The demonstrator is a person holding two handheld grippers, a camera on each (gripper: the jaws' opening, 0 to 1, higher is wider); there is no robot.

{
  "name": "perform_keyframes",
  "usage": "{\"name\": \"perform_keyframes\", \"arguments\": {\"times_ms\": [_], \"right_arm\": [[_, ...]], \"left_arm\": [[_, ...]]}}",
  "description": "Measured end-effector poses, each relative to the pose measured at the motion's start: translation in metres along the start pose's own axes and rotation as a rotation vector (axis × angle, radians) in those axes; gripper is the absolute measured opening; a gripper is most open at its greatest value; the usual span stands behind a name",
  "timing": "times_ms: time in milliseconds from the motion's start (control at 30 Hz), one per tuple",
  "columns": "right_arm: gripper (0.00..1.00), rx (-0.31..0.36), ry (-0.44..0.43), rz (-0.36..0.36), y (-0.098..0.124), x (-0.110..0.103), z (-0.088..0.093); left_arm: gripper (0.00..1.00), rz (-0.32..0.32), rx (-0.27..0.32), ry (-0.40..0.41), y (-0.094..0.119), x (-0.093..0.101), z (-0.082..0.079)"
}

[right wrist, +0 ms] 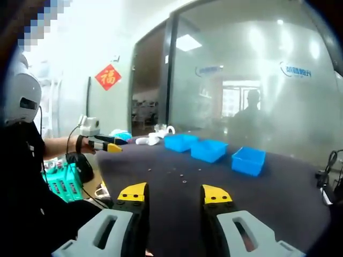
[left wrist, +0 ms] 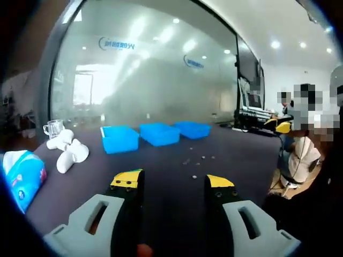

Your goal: Sort the screws, nuts, and washers into the corresponding bins

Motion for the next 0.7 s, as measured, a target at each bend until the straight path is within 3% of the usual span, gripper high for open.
{"name": "perform_keyframes", "arguments": {"times_ms": [233, 400, 700], "right_arm": [[0.34, -0.029, 0.002, -0.053, 0.0, 0.006, 0.003], [0.35, -0.078, 0.055, -0.122, -0.002, 0.005, 0.005], [0.35, -0.133, 0.129, -0.175, -0.005, 0.004, 0.006]], "left_arm": [[0.42, 0.004, -0.007, -0.001, 0.003, 0.002, 0.0], [0.42, 0.031, -0.026, -0.004, -0.001, 0.008, -0.001], [0.42, 0.082, -0.08, -0.001, -0.016, 0.02, -0.001]]}}
Point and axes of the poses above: the point that each gripper's makers call its tool centre point, and the gripper's own axes: y roughly backward along the fingers, x roughly to its right, z roughly out of its underside, the point moved 9 cm from there along y, roughly backward along the fingers, and after that the axes turned 4 degrees about x, right-handed, at the moved point
